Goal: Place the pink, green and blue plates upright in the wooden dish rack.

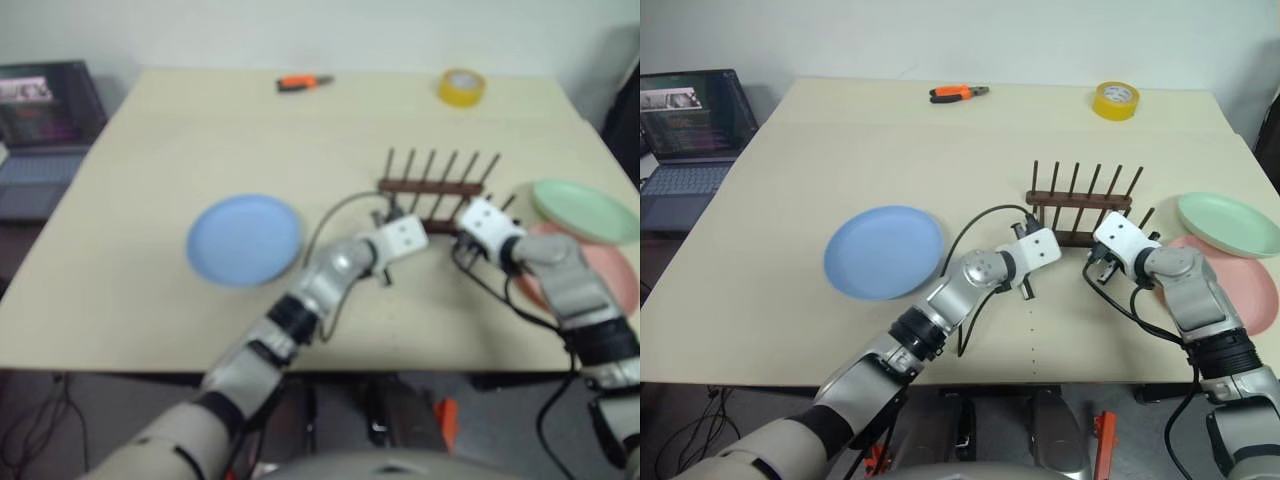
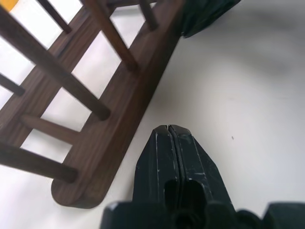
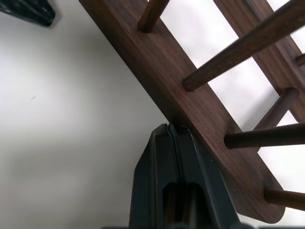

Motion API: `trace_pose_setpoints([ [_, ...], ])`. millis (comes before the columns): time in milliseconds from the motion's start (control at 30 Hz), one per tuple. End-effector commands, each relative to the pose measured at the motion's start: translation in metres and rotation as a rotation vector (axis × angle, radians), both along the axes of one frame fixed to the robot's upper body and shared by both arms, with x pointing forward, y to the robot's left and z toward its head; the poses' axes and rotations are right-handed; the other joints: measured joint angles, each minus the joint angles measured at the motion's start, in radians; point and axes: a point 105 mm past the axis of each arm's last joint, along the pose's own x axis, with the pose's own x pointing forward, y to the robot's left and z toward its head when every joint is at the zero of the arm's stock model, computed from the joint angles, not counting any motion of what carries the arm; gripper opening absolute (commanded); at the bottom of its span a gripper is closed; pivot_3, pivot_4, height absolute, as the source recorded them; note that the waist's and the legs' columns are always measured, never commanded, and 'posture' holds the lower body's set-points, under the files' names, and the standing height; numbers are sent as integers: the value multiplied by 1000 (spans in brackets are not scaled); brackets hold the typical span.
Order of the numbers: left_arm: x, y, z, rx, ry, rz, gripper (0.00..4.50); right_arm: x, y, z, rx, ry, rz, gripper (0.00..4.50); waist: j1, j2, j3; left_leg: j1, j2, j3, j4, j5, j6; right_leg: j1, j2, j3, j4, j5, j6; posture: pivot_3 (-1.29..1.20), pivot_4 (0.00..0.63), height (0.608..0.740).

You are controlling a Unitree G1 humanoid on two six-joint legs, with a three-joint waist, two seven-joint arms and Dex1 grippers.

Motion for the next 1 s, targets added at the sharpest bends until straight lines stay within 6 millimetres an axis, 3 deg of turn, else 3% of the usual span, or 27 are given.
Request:
trace_pose_setpoints([
  [33,4,-8,18,-36,-53,-13,38,5,2,1,3,-23,-3,0,0,0,0,0,0,0,0,0,0,0,0,0,0,0,0,0,150,740],
  [200,1,-6,25,-74,-27,-23,38,-3,13,22,112,1,27,0,0,0,0,0,0,1,-1,0,0,-1,0,0,0,0,0,0,150,740],
  [300,-11,0,38,-131,28,-74,38,-24,16,42,136,54,84,0,1,1,0,-6,0,0,-1,0,0,-6,0,0,0,0,-1,0,150,740],
  [400,-18,19,56,-184,64,-82,38,-52,6,63,98,114,112,0,4,2,1,-10,0,-2,-2,0,0,-8,-1,0,0,-1,-2,0,150,740],
  [433,-19,25,62,-200,73,-75,385,-60,3,69,89,128,115,0,5,2,1,-10,0,-3,-2,0,0,-9,-1,0,0,0,-3,0,150,740],
  [533,-22,43,78,-230,97,-77,1286,-76,-12,86,62,142,75,544,8,2,2,-11,0,-4,-3,0,0,-9,-1,-2,-2,0,-6,0,150,740],
  [667,-28,59,91,-251,124,-109,2737,-91,-34,99,24,163,-2,1913,9,2,2,-9,0,-5,-3,0,0,-5,-1,-3,-4,-3,-3,0,150,740],
  [833,-35,58,97,-274,145,-175,4499,-103,-57,99,-6,207,-73,3652,10,2,2,-8,0,-4,-2,0,0,-4,-2,-3,-6,-2,-2,0,150,740],
  [900,-40,53,93,-255,142,-218,4500,-106,-66,97,-40,216,-103,4394,12,2,2,-9,0,-4,-2,0,0,-4,-1,-3,-7,-2,-1,0,150,740],
  [1000,-50,45,88,-215,125,-291,4500,-106,-78,95,-78,215,-148,4480,11,2,2,-10,0,-4,-3,0,0,-4,-1,-2,-10,-1,-1,0,150,740],
])
